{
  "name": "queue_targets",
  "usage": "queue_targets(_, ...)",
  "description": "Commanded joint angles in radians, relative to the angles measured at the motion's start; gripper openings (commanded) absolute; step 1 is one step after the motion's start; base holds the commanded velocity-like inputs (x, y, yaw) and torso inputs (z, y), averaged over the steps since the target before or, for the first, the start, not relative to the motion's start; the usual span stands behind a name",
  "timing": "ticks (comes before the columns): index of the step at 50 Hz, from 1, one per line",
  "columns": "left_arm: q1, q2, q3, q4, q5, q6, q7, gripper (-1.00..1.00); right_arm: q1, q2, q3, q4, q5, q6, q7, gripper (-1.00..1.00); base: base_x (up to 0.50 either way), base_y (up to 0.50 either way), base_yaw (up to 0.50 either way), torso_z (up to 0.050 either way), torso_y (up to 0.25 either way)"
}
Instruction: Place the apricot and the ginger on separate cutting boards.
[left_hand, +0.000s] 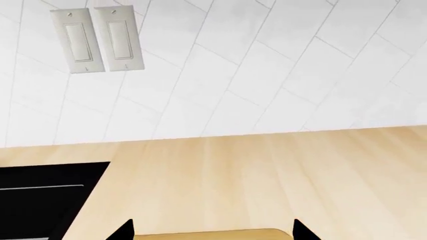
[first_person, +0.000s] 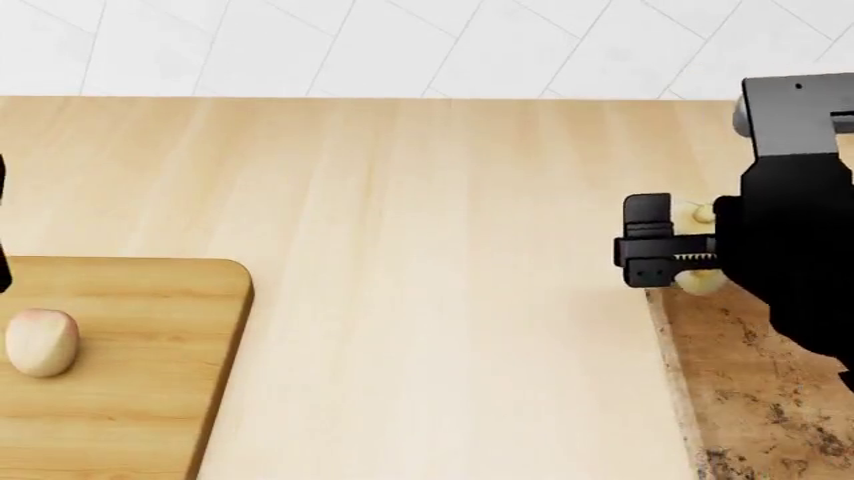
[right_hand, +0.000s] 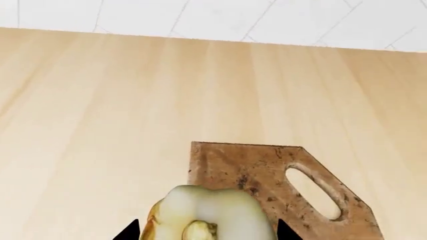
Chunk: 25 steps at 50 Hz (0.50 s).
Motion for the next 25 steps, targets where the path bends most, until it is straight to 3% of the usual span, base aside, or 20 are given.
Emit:
queue_targets(1,-0.012,0.022,-0.023,0.017,-0.022,-0.014,0.023,1.0,-0.024,0.014,0.103,-0.012,-0.01,0.049,0.095,-1.0,0.0,0.0,0.0,0.0,0.0)
queue_targets(9,-0.006,0.015,-0.028,0.017,-0.023,-0.009,0.028,1.0,-0.02,0.027,0.154,-0.232,0.07,0.198,0.22,-1.0,0.0,0.0,0.0,0.0,0.0)
queue_targets(10,-0.007,0.017,-0.027,0.024,-0.029,-0.01,0.023,1.0,-0.023,0.04,0.063,-0.094,-0.027,0.048,0.095,-1.0,0.0,0.0,0.0,0.0,0.0)
queue_targets(11,-0.006,0.015,-0.027,0.031,-0.034,-0.01,0.021,1.0,-0.019,0.04,0.056,-0.066,-0.041,0.021,0.083,-1.0,0.0,0.0,0.0,0.0,0.0)
queue_targets(18,0.003,0.01,-0.026,0.028,-0.025,-0.009,0.029,1.0,-0.051,0.046,0.128,-0.193,0.006,0.083,0.201,-1.0,0.0,0.0,0.0,0.0,0.0)
queue_targets(20,0.003,0.014,-0.026,0.028,-0.024,-0.007,0.028,1.0,-0.051,0.033,0.094,-0.104,-0.044,-0.006,0.154,-1.0,0.0,0.0,0.0,0.0,0.0)
queue_targets(25,0.022,-0.005,-0.033,0.037,-0.028,-0.001,0.035,1.0,-0.111,0.019,0.148,-0.062,-0.047,-0.066,0.204,-1.0,0.0,0.0,0.0,0.0,0.0)
